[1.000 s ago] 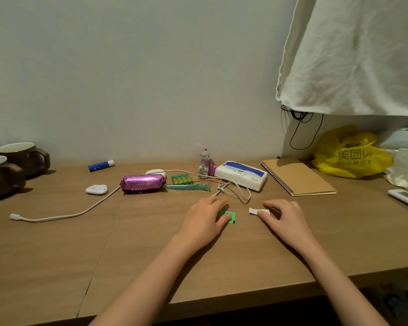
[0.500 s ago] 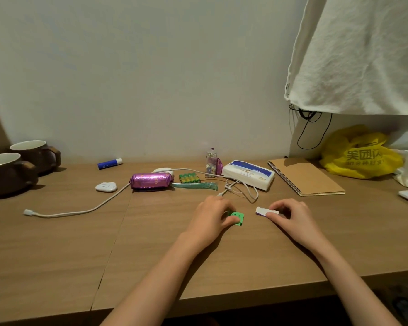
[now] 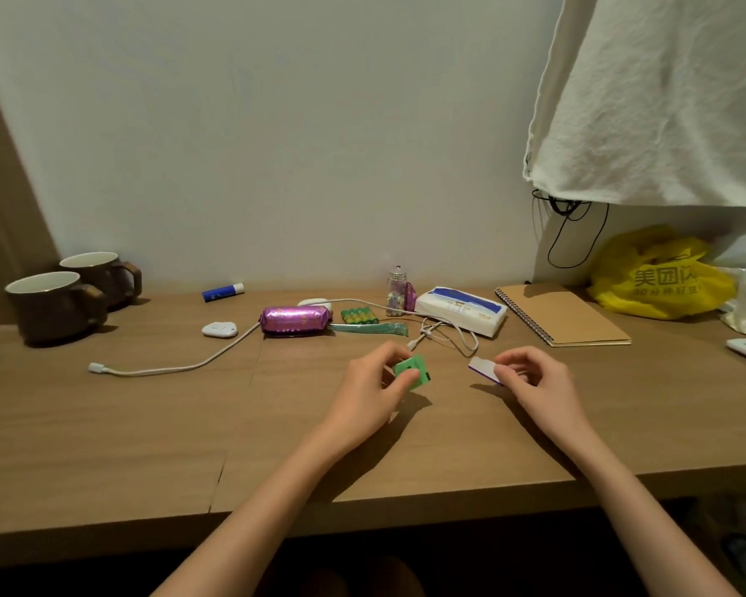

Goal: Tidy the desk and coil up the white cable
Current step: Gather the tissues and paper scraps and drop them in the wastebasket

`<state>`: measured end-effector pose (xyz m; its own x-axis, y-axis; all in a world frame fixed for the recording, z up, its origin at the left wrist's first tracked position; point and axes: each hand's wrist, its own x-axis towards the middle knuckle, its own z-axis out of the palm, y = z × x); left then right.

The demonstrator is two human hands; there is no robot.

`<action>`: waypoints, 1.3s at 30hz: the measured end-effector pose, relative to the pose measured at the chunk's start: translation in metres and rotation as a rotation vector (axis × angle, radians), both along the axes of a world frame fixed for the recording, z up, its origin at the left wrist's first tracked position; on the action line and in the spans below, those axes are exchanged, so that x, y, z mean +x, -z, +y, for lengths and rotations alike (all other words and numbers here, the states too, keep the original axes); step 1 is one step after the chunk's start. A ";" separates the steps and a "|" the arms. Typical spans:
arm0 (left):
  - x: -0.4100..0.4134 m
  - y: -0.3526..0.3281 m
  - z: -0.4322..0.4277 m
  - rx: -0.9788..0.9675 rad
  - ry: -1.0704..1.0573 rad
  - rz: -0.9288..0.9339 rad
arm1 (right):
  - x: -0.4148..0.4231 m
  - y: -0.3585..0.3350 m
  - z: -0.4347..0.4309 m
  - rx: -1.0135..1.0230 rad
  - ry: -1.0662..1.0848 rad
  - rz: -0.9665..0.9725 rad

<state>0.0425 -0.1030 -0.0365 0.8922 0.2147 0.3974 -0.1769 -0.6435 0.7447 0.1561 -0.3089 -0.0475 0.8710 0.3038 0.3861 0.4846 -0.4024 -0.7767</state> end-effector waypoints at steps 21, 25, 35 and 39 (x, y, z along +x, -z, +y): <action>-0.337 0.052 0.108 -0.317 -0.372 0.152 | -0.258 0.033 0.155 -0.065 -1.014 0.256; -0.358 0.128 0.138 -0.489 -0.502 0.279 | -0.280 0.098 0.191 -0.269 -1.061 0.323; -0.369 0.284 0.196 -0.630 -0.709 0.705 | -0.291 0.252 0.266 -0.591 -0.882 0.593; -0.368 0.316 0.206 -0.753 -0.826 0.796 | -0.300 0.283 0.284 -0.696 -0.812 0.696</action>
